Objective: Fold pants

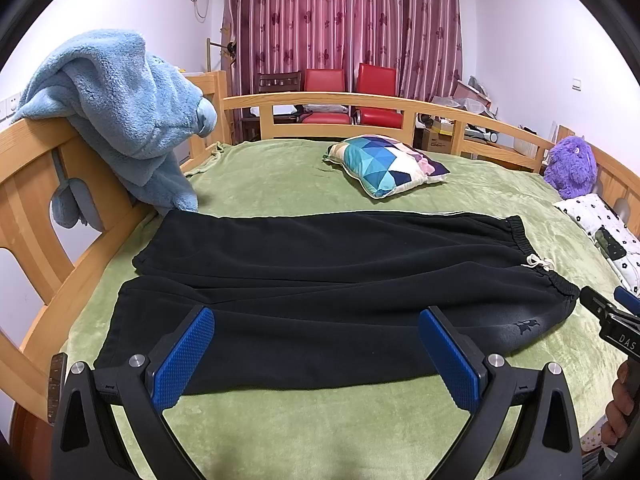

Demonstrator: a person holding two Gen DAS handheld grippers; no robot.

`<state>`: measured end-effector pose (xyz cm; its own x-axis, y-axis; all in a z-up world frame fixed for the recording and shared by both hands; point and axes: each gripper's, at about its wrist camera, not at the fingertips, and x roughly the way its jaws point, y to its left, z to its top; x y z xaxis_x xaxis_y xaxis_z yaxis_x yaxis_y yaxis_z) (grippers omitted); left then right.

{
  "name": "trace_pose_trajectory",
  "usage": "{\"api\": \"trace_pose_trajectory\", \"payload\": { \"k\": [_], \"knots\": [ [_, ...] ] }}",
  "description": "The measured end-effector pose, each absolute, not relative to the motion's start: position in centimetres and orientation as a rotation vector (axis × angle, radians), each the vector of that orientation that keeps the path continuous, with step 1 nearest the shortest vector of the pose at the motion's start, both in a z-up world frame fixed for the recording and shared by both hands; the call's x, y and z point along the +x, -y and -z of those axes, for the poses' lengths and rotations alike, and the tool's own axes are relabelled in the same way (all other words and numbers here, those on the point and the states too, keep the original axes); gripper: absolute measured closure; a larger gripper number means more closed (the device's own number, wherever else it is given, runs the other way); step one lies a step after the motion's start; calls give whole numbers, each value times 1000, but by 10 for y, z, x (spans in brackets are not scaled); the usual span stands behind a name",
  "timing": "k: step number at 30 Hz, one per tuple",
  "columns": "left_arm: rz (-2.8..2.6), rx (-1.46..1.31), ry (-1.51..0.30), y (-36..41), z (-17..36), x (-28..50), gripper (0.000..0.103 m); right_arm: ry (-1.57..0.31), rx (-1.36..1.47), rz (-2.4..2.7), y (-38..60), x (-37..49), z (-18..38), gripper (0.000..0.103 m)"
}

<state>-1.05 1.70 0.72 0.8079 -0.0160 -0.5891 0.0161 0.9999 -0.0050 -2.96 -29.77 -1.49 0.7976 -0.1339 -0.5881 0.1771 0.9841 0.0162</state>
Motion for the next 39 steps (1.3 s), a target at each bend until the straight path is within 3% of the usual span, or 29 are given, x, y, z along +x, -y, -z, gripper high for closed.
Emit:
{"api": "trace_pose_trajectory", "payload": {
  "k": [15, 27, 33, 39],
  "knots": [
    [29, -31, -659, -32, 0, -9, 0, -603, 39, 162, 299, -42, 25, 1],
    [5, -119, -836, -87, 86, 7, 11, -794, 211, 150, 361, -25, 113, 33],
    [27, -195, -921, -107, 134, 17, 25, -828, 287, 196, 384, -9, 154, 35],
    [53, -288, -928, -112, 159, 36, 26, -867, 421, 185, 410, 12, 179, 36]
  ]
}}
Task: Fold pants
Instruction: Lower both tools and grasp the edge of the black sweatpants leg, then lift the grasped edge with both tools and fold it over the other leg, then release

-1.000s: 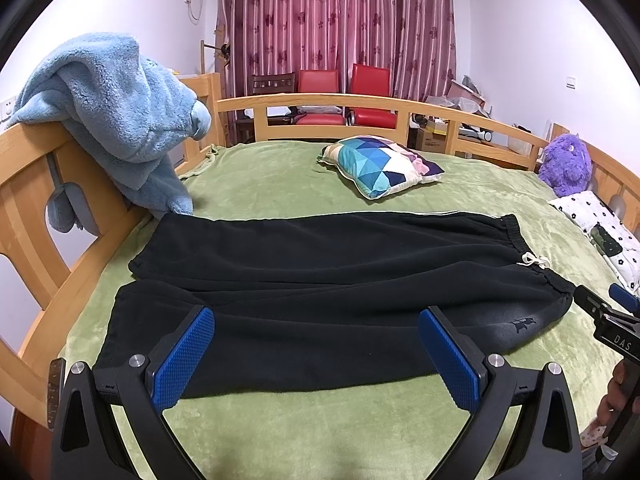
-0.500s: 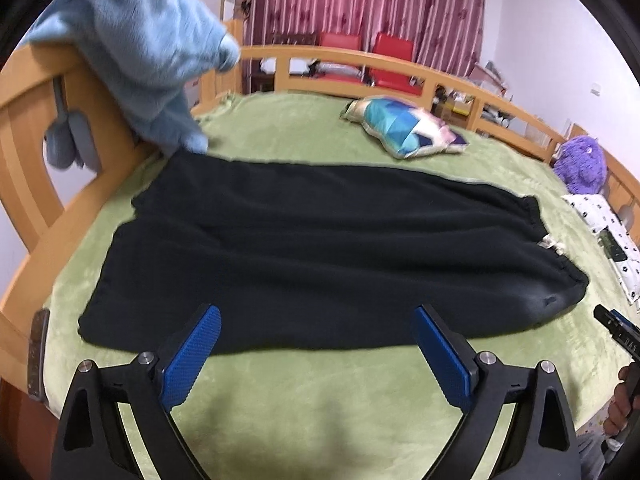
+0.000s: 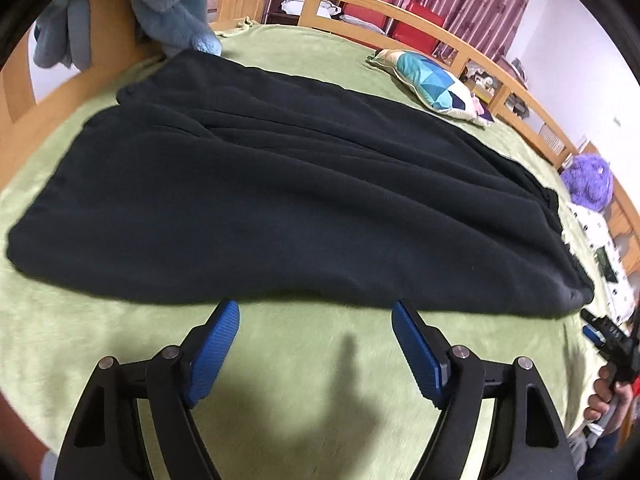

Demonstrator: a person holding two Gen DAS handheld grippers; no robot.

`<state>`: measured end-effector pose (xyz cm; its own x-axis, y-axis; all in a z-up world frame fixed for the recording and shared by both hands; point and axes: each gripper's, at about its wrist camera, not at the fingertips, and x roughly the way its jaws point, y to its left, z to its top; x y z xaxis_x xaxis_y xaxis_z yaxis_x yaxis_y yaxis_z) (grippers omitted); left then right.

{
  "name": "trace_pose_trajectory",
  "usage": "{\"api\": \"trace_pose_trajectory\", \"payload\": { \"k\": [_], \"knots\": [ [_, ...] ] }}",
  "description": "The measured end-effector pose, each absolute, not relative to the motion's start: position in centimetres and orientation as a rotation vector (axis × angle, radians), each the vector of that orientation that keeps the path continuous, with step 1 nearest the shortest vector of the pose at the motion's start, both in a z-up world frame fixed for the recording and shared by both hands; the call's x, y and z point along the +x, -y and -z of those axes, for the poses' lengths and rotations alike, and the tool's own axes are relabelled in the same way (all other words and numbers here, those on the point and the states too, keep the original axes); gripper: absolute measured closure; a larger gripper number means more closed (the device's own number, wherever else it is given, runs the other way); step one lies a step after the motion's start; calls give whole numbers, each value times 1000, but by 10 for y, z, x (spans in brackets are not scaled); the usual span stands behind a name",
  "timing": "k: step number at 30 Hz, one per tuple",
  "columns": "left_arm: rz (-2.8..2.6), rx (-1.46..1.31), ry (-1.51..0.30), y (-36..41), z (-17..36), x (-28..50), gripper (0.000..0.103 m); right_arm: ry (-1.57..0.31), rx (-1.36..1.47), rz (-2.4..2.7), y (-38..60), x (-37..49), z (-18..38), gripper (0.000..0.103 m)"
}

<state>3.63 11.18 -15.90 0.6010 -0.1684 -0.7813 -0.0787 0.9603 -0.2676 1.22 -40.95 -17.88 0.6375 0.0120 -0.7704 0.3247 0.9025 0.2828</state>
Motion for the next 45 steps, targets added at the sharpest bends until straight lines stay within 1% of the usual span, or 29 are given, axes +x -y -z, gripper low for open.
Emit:
{"api": "trace_pose_trajectory", "payload": {
  "k": [4, 9, 10, 11, 12, 14, 15, 16, 17, 18, 19, 20, 21, 22, 28, 33, 38, 45],
  "knots": [
    [39, -339, -936, -111, 169, 54, 26, -874, 497, 165, 418, 30, 189, 36],
    [-22, -428, -953, -119, 183, 74, 26, -880, 519, 154, 418, 51, 196, 36],
    [-31, -436, -952, -121, 185, 77, 30, -879, 531, 149, 419, 56, 197, 36],
    [-48, -443, -944, -123, 185, 78, 38, -874, 545, 143, 421, 57, 197, 36],
    [-61, -449, -936, -125, 185, 79, 43, -861, 569, 127, 422, 60, 196, 36],
    [-76, -460, -935, -132, 186, 81, 60, -858, 598, 104, 422, 66, 197, 36],
    [-78, -470, -940, -135, 186, 82, 64, -872, 597, 101, 421, 71, 199, 37],
    [-78, -475, -944, -138, 186, 83, 73, -887, 587, 96, 417, 79, 202, 42],
    [-67, -474, -948, -141, 185, 82, 89, -889, 580, 93, 414, 82, 203, 47],
    [-51, -466, -950, -142, 183, 82, 93, -890, 571, 86, 410, 85, 203, 60],
    [-36, -453, -951, -143, 180, 82, 93, -893, 545, 73, 404, 88, 201, 71],
    [-27, -440, -945, -143, 175, 81, 95, -889, 520, 71, 400, 89, 199, 76],
    [-21, -431, -931, -144, 170, 79, 96, -876, 479, 72, 393, 89, 193, 84],
    [-15, -423, -917, -144, 163, 77, 96, -865, 446, 80, 390, 87, 188, 87],
    [7, -392, -841, -151, 119, 77, 96, -812, 391, 44, 383, 81, 151, 90],
    [21, -339, -771, -154, 82, 99, 96, -773, 346, 16, 378, 88, 118, 91],
    [17, -289, -696, -150, 48, 139, 96, -728, 313, 12, 375, 122, 84, 91],
    [12, -279, -628, -147, 27, 216, 96, -673, 301, 0, 378, 199, 51, 92]
  ]
}}
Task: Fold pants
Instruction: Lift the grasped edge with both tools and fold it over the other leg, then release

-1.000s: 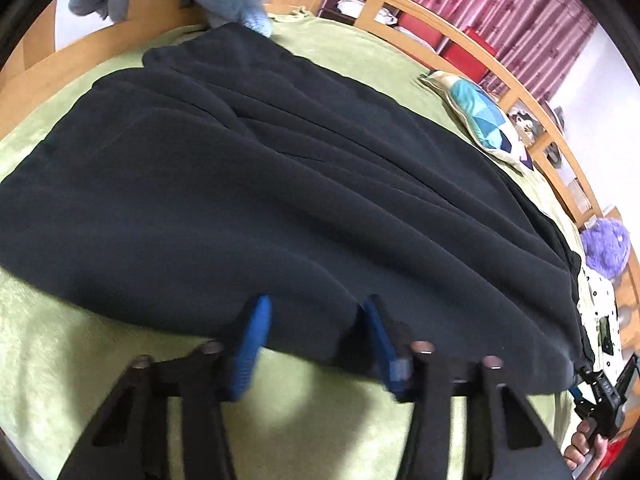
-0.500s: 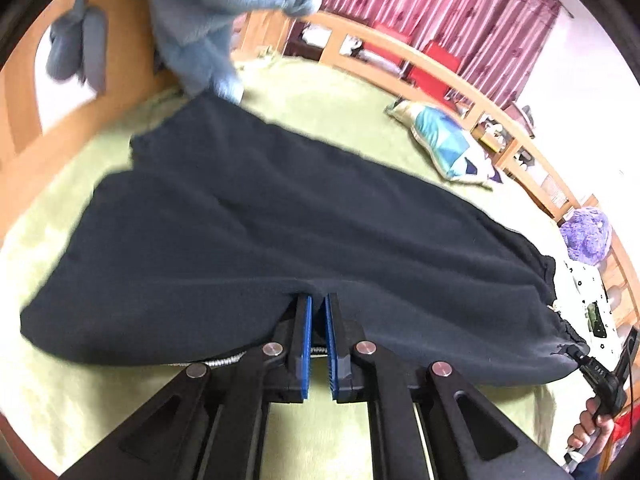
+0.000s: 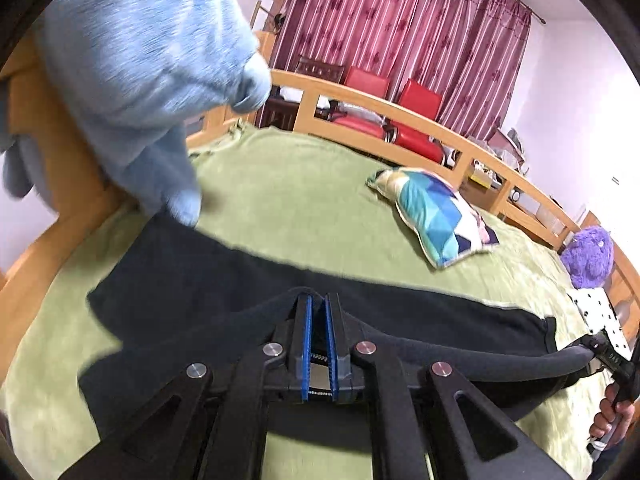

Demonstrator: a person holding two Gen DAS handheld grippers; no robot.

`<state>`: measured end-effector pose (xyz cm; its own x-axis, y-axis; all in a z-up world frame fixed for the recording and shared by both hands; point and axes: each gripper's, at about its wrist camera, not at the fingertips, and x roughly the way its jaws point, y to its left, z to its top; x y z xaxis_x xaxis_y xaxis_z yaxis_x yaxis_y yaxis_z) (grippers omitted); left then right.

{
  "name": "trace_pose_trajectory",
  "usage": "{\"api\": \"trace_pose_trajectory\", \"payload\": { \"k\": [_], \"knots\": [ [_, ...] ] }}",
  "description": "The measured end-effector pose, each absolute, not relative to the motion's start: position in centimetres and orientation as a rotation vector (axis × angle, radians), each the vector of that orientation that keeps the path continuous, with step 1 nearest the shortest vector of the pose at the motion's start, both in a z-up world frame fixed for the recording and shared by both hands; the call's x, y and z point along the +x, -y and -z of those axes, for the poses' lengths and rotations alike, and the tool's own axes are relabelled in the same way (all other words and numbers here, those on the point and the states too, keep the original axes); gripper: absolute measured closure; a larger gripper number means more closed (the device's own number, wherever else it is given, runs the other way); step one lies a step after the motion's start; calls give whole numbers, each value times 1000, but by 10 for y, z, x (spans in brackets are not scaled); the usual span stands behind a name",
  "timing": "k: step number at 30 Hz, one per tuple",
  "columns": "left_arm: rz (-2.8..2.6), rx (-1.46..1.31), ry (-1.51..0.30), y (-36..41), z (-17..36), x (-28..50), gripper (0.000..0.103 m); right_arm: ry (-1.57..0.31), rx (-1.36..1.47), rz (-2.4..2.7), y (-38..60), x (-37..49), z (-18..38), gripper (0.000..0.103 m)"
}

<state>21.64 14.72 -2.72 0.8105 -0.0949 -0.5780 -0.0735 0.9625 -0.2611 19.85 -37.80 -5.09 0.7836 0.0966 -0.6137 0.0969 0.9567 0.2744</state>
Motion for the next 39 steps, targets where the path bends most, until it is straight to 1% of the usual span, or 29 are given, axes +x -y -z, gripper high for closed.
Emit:
{"api": "trace_pose_trajectory", "payload": {
  "k": [4, 7, 10, 14, 15, 17, 18, 19, 21, 23, 24, 25, 26, 27, 29, 31, 36, 39],
  "knots": [
    [-3, -249, -617, -140, 29, 264, 96, -645, 281, -6, 377, 251, 44, 93],
    [-9, -240, -629, -134, 42, 301, 96, -663, 272, -8, 376, 294, 52, 94],
    [-21, -247, -649, -131, 59, 332, 96, -684, 279, -9, 375, 333, 70, 94],
    [-39, -268, -694, -129, 85, 357, 96, -718, 368, 0, 380, 369, 105, 94],
    [-42, -279, -721, -128, 92, 360, 95, -752, 369, 10, 379, 378, 118, 91],
    [-54, -296, -789, -126, 104, 363, 93, -840, 354, 19, 373, 391, 143, 79],
    [-51, -302, -814, -126, 107, 361, 93, -902, 332, 14, 369, 395, 156, 68],
    [-42, -305, -825, -124, 109, 359, 93, -933, 315, 9, 366, 395, 163, 66],
    [-26, -295, -840, -119, 107, 347, 81, -956, 268, 20, 359, 384, 167, 64],
    [-9, -268, -851, -112, 104, 333, 62, -929, 234, 30, 355, 362, 157, 51],
    [3, -248, -850, -107, 101, 322, 57, -917, 208, 32, 352, 350, 150, 41],
    [6, -235, -844, -104, 99, 314, 47, -905, 187, 35, 350, 340, 144, 39],
    [12, -221, -834, -99, 97, 301, 38, -891, 161, 44, 349, 326, 139, 39],
    [23, -211, -826, -94, 95, 289, 36, -884, 143, 51, 349, 313, 135, 39],
    [65, -194, -837, -83, 98, 265, 36, -885, 141, 56, 355, 288, 132, 39],
    [96, -192, -864, -74, 106, 246, 36, -896, 172, 65, 365, 264, 134, 36],
    [144, -272, -940, -62, 148, 202, 36, -936, 318, 101, 401, 219, 163, 36],
    [161, -345, -1001, -62, 180, 194, 36, -946, 453, 102, 424, 207, 183, 36]
  ]
}}
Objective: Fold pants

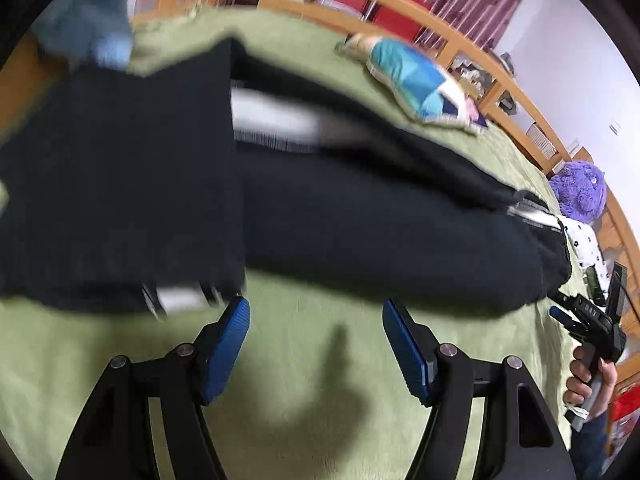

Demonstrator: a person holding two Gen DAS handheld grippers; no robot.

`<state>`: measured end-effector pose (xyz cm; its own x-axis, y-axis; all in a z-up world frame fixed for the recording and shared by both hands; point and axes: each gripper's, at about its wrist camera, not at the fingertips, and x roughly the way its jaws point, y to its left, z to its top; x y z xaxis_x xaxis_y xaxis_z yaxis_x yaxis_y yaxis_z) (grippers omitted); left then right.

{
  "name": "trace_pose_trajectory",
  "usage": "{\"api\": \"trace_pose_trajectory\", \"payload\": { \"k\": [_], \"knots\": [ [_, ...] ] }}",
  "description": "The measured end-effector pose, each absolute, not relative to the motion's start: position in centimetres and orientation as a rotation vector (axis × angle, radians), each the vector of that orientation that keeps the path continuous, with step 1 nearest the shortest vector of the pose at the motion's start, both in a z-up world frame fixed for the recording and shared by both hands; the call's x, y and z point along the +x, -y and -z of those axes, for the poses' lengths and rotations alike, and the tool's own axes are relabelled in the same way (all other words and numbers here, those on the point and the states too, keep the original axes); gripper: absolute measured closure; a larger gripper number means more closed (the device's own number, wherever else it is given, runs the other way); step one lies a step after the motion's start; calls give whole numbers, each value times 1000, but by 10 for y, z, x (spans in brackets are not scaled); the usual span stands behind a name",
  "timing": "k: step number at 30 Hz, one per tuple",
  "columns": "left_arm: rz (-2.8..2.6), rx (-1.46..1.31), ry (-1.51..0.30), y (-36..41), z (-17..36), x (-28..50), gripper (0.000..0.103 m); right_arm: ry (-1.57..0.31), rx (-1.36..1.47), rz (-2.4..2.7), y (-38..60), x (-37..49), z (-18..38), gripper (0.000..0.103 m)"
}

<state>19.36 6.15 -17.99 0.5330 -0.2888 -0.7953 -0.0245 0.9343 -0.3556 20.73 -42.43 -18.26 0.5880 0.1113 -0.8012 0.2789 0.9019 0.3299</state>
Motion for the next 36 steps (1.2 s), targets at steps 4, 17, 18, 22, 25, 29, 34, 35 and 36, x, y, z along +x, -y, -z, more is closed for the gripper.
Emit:
{"api": "trace_pose_trajectory", "payload": {
  "k": [4, 17, 18, 22, 25, 29, 34, 35, 36],
  "knots": [
    [142, -368, -960, -56, 193, 194, 37, -942, 548, 101, 440, 212, 201, 35],
    [-91, -646, -874, -122, 206, 269, 35, -819, 607, 159, 441, 268, 207, 18],
    [-111, -638, -885, -119, 208, 275, 35, -816, 615, 169, 441, 274, 207, 18],
    [-139, -531, -898, -102, 206, 284, 51, -819, 582, 211, 432, 289, 202, 52],
    [-92, -537, -903, -108, 206, 279, 78, -803, 558, 197, 431, 288, 195, 82],
    [-62, -555, -915, -116, 196, 258, 90, -790, 550, 203, 434, 269, 179, 87],
    [-58, -477, -908, -106, 175, 222, 92, -786, 538, 180, 436, 226, 159, 89],
    [-57, -468, -913, -104, 172, 214, 92, -786, 541, 182, 437, 213, 155, 89],
    [-55, -458, -920, -102, 170, 205, 92, -787, 536, 184, 436, 202, 151, 89]
  ]
}}
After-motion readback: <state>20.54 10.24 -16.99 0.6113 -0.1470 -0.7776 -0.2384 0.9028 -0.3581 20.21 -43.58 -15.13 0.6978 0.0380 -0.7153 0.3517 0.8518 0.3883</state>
